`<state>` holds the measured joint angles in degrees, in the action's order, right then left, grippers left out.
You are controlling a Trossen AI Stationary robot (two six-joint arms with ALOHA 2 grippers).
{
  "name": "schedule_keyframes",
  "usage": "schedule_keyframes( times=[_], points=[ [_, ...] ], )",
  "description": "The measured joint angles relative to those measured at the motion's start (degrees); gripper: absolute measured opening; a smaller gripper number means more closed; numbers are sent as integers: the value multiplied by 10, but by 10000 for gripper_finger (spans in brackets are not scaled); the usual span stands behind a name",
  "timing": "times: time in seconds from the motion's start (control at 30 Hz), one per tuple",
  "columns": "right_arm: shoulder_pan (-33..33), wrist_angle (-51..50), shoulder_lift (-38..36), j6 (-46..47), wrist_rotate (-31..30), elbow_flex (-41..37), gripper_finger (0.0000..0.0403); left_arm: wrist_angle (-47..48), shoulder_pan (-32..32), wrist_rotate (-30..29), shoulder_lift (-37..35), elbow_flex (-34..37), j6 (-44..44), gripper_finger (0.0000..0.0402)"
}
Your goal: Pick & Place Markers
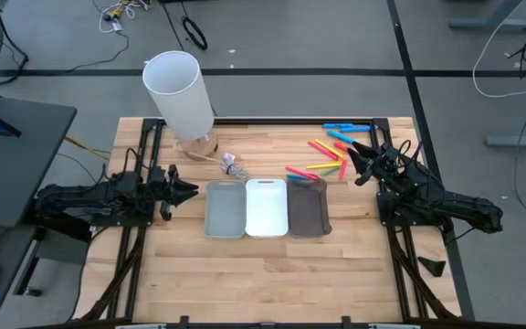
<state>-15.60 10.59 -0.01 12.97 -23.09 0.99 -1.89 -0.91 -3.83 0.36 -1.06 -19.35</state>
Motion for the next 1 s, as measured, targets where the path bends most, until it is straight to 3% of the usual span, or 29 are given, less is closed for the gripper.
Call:
schedule_keyframes(
  times=[0.7,1.0],
  points=[
    [0,1,0,-2,0,0,176,0,0,0,0,0,0,96],
    [0,-31,23,-104,0,41,176,0,0,0,0,0,0,96]
  ],
)
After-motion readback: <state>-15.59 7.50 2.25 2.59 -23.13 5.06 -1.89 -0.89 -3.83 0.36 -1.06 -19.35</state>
